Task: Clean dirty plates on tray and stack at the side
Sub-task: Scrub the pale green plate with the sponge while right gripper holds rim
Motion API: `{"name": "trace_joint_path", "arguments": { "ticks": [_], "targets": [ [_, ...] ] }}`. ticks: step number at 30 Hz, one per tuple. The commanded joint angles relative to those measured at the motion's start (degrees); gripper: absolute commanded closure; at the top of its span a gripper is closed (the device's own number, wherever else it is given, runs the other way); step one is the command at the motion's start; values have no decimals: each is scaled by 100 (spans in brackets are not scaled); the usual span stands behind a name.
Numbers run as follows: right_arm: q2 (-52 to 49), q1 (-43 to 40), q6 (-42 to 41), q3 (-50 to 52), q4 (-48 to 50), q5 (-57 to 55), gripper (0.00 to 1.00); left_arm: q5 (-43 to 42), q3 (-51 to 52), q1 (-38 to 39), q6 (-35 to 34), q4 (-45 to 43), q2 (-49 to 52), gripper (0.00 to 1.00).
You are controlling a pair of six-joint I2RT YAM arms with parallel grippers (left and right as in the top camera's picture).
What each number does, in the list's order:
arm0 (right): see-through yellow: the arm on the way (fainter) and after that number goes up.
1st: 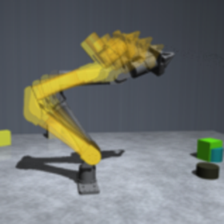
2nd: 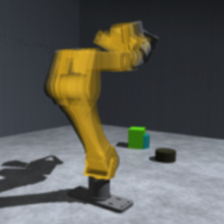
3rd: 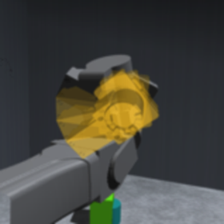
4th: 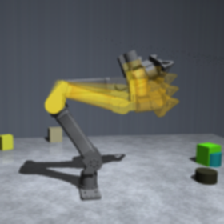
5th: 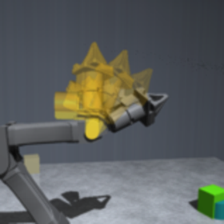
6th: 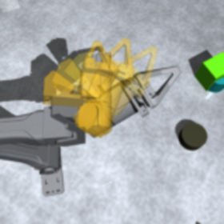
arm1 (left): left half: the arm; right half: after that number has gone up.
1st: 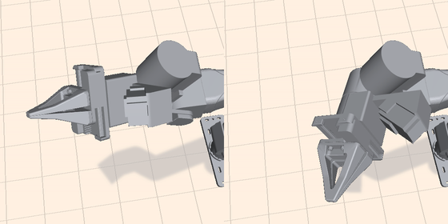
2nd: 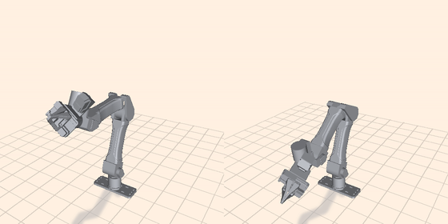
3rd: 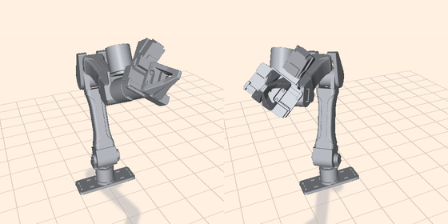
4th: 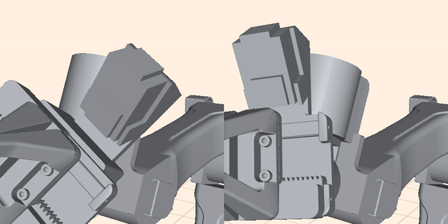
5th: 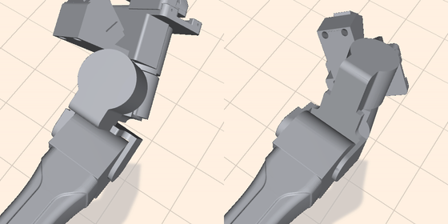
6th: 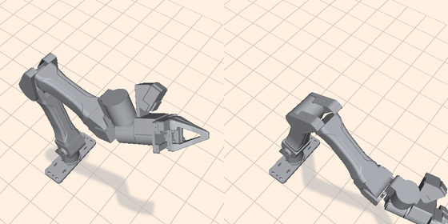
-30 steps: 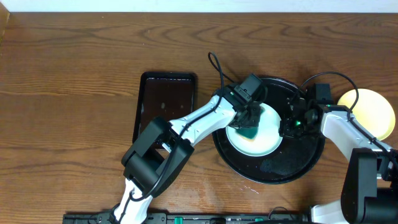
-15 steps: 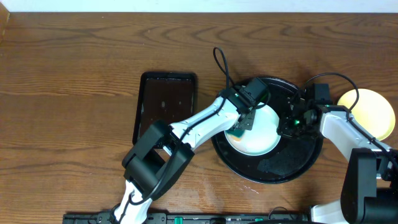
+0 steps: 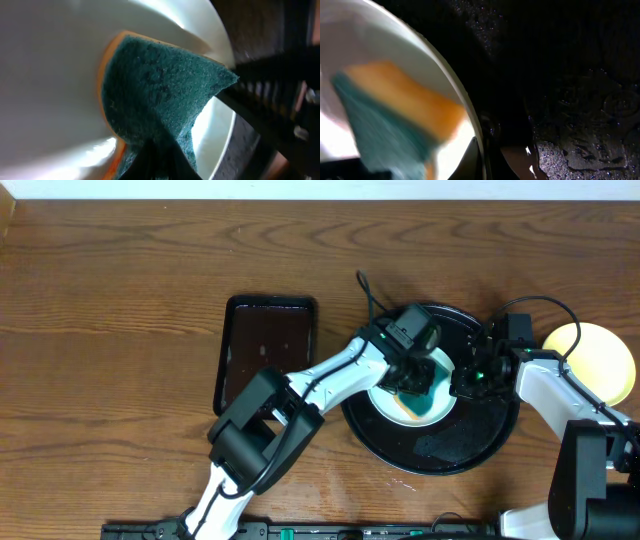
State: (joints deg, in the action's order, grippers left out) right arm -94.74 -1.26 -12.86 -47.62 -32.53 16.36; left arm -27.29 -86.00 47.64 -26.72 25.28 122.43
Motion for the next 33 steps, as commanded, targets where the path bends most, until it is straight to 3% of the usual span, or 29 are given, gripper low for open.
{"name": "trace_joint_path", "arguments": {
  "ticks": [1,6,14,20,23,25,27,29,33],
  "targets": [
    [66,50,-111,20,44,59,99,-492,90,109,522,127,175,93],
    [68,50,-111,20,44,61,99,365,87,76,584,542,175,93],
    [68,50,-129,20,44,59,99,3464,-496,-96,-63,2107,142,93],
    [66,50,-127,20,44,59,99,4885,-726,-96,-234,2455,142,93],
    [66,50,-127,20,59,59,99,4638,-723,-96,-234,2302,157,93],
    [68,50,-127,20,85,59,99,4000,-723,-96,-227,2081,175,93],
    [68,50,-129,20,103,61,99,3202,-723,-96,-225,1821,190,92],
    [68,50,-129,20,105,59,99,1725,-719,-90,-173,1375,199,93],
    [68,50,-129,20,105,61,99,197,-717,-39,179,730,199,93]
  ]
}}
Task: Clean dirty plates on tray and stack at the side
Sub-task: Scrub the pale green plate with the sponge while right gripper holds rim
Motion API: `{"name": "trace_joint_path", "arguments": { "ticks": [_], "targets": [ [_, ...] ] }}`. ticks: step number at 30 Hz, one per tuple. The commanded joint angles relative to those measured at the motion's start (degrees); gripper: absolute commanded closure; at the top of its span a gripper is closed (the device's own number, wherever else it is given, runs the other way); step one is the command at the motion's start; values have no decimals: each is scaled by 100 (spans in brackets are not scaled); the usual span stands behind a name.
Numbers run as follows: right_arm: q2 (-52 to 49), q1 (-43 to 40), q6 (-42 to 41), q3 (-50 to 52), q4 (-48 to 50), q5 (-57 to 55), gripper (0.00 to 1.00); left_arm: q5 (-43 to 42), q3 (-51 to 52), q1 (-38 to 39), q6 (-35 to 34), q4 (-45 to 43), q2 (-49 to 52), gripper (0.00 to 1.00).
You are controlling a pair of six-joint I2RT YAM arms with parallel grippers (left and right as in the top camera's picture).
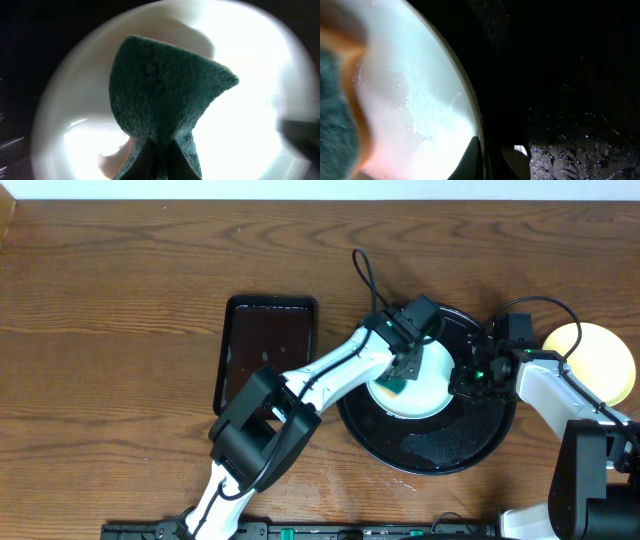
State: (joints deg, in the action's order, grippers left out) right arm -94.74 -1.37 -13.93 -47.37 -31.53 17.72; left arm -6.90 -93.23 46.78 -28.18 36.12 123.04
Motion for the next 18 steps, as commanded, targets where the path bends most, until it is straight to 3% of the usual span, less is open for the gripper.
{"name": "trace_joint_path", "arguments": {
  "ticks": [1,5,12,15,18],
  "targets": [
    [68,61,-22,-4,4,-74,99,-1980,7,72,437,-457,138,93],
    [68,61,-22,-4,2,-74,99,-2026,13,214,815,-557,138,92],
    [68,61,-20,-4,0,-74,99,-1545,114,197,708,-509,138,93],
    [68,61,-20,-4,0,-74,99,-756,153,199,588,-306,138,93],
    [68,63,-20,-4,0,-74,99,675,199,199,498,28,138,93]
  ]
}}
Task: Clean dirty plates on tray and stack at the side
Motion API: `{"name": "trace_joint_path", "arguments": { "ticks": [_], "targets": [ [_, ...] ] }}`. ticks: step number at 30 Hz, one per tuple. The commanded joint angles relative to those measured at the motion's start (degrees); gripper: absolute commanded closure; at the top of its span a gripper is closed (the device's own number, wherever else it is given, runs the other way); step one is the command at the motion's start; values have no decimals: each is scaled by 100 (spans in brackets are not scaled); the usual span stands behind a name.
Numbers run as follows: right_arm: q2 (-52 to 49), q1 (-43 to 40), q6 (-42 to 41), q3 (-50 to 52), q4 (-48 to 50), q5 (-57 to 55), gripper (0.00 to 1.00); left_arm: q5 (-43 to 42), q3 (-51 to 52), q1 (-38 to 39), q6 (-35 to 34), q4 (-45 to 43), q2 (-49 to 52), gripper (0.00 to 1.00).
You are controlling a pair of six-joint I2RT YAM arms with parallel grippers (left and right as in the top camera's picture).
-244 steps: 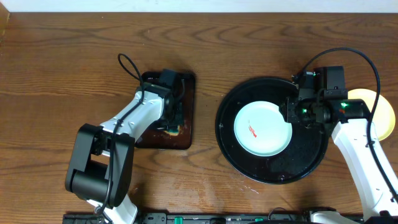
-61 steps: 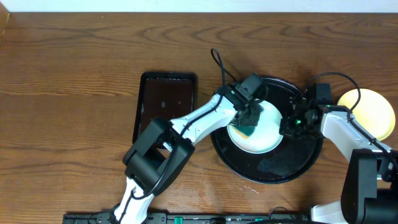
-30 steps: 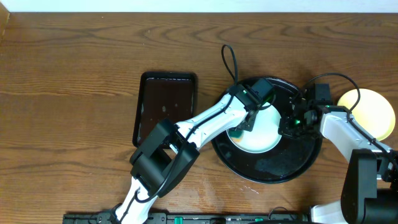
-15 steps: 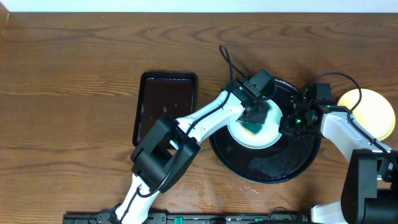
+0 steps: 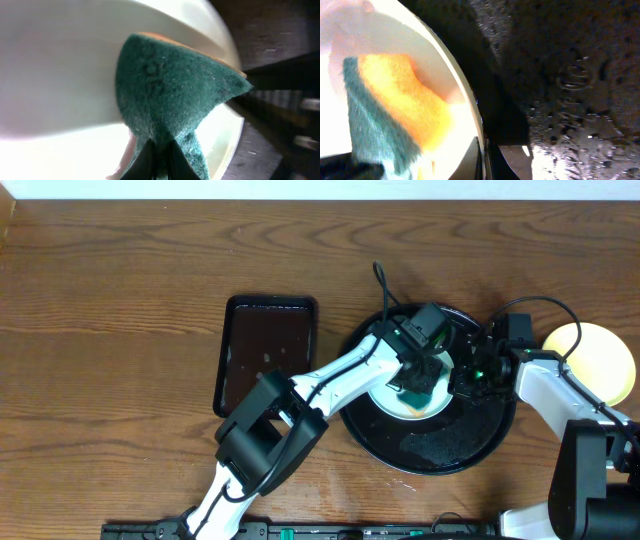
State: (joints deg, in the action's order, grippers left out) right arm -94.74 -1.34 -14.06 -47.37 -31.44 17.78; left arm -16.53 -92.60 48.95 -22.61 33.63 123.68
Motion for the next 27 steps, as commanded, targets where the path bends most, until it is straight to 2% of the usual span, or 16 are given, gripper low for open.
{"name": "trace_joint_path", "arguments": {
  "ticks": [1,7,11,14,20,24,27],
  "targets": [
    [68,61,-7,-4,-7,-81,99,2024,138,-17,-59,352,74,93],
    [66,59,-7,-4,-7,-81,99,4039,120,-15,-57,645,74,92],
    [68,59,-7,-4,-7,-81,99,4721,-35,-11,-55,979,74,93],
    [68,59,-7,-4,-4,-83,99,4603,-271,-11,-59,1305,59,93],
    [68,59,2,-4,42,-83,99,3182,-697,-48,-59,1681,-317,93],
    [68,66,356,-4,190,-76,99,2905,-697,-243,-59,1917,-721,93],
    [68,70,627,-4,234,-76,91,2723,-697,-625,-61,2485,-984,92]
  ]
}}
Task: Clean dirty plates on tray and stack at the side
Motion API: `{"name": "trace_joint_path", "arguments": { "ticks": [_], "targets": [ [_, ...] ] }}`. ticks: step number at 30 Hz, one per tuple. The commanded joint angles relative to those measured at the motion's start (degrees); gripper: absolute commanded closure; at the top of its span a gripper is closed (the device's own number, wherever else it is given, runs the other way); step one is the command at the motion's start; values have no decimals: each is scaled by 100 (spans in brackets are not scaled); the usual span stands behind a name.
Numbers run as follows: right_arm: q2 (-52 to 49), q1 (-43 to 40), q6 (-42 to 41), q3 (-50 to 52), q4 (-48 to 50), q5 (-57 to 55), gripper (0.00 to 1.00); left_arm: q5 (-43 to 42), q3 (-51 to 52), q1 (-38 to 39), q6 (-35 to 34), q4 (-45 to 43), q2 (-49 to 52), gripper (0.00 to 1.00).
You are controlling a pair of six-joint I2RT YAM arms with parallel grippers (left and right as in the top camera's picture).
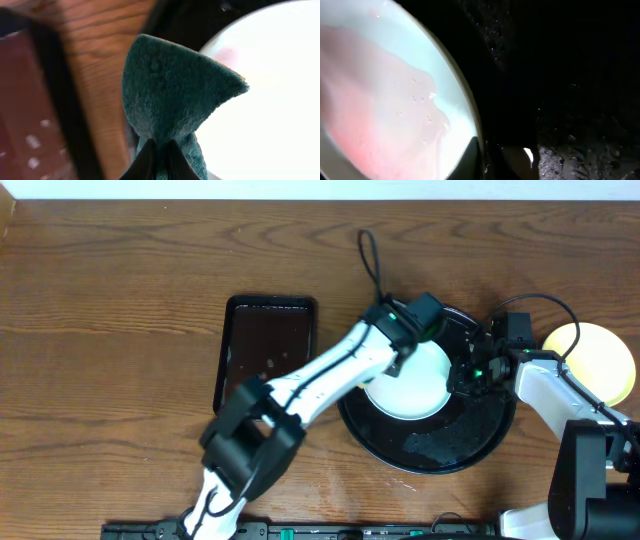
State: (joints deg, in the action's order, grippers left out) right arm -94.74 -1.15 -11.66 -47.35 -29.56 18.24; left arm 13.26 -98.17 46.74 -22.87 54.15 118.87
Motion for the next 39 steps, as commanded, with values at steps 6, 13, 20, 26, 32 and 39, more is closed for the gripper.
{"name": "trace_joint_path", "arguments": {
  "ticks": [6,13,20,26,32,39],
  "targets": [
    [68,50,533,-7,334,-63,99,-389,92,-1443,-33,1029,-551,93],
    [393,50,293,-177,188,76,99,-1093,601,-2251,160,833,-549,87],
    [1733,592,184,-199,-129,-1670,99,-1331,605,-2461,232,831,-752,66],
    [2562,1565,284,-199,-243,-3912,99,-1333,605,-2461,229,835,-1373,57],
    [2892,2356,695,-203,-28,-4883,99,-1421,605,-2461,229,892,-2127,49],
    [2981,3357,1182,-203,24,-6660,99,-1416,605,-2461,227,1084,-2841,35]
  ]
}}
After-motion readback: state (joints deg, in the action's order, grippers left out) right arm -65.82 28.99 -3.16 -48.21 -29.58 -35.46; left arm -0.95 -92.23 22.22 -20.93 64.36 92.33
